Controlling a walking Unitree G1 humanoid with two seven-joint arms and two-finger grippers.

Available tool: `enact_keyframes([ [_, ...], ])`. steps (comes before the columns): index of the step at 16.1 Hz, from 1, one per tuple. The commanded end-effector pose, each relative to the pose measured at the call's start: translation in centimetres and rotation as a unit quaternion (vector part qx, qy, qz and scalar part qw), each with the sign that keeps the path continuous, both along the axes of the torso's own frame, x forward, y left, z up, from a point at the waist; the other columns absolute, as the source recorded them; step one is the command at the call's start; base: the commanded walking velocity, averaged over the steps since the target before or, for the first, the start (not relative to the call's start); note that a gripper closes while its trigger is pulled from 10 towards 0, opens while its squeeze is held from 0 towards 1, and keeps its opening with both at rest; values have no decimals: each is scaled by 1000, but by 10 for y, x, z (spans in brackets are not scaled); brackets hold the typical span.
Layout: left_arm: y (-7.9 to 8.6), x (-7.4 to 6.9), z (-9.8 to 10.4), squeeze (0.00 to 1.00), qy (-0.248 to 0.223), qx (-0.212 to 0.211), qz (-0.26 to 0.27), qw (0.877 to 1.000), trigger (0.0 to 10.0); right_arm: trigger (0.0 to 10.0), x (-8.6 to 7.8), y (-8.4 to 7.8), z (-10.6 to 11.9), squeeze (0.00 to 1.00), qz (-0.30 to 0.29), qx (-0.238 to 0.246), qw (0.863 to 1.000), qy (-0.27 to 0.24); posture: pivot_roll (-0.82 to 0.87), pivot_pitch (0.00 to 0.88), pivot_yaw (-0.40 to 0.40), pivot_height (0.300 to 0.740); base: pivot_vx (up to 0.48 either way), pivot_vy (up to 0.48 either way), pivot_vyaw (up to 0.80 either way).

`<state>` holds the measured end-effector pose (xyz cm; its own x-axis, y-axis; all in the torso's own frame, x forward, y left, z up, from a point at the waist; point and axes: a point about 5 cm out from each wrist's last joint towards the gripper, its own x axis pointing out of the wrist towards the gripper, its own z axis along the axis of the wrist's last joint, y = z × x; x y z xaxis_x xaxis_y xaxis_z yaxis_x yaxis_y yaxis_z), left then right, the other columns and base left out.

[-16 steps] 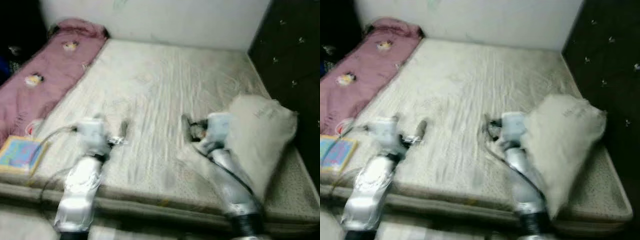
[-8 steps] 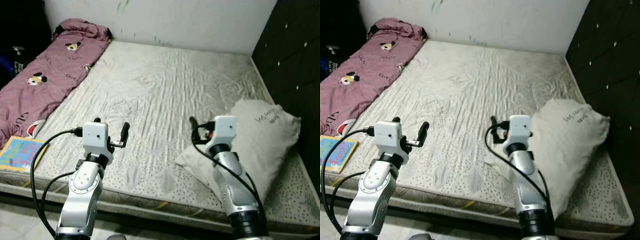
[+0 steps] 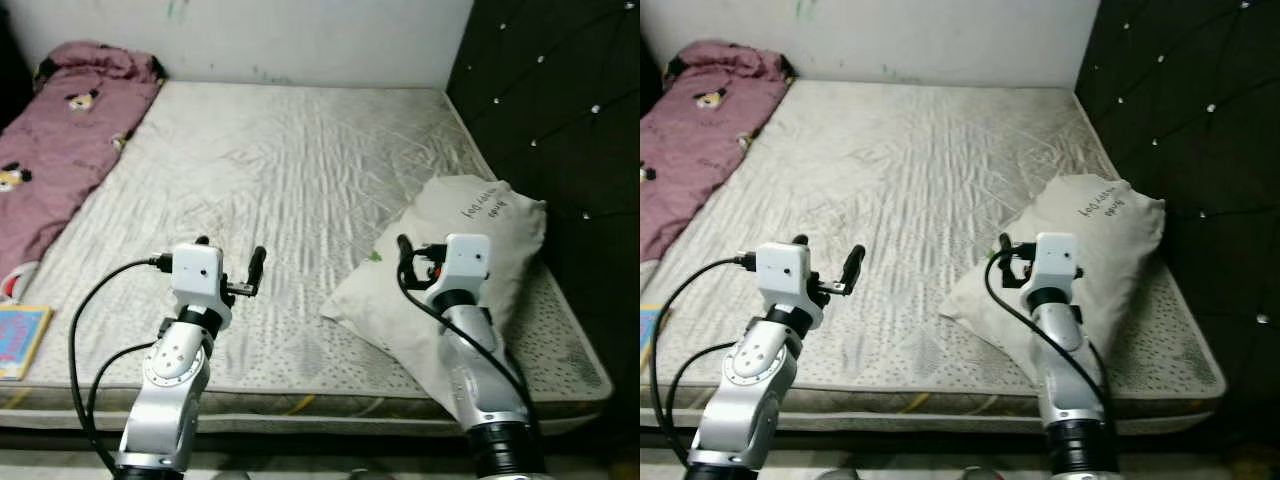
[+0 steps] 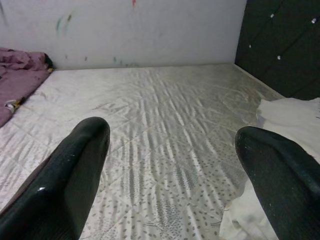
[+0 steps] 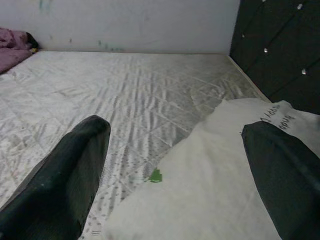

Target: Clean up the room

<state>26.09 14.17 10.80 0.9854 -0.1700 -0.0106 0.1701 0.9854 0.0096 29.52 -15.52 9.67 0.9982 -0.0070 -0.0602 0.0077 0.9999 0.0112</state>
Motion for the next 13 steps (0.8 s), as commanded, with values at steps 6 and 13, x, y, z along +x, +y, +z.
enact_keyframes([
  [6, -7, 7, 2, 0, 1, -7, -13, 1000, 10000, 10000, 3, 3, 8, 0, -1, -4, 1000, -18, 3, 0, 19, 740, 0, -261, 0],
  [13, -5, 4, 4, 0, -3, -9, 0, 1000, 10000, 10000, 7, 10, 7, 0, 17, -5, 1000, -17, 45, 0, -15, 740, 0, -329, 0],
])
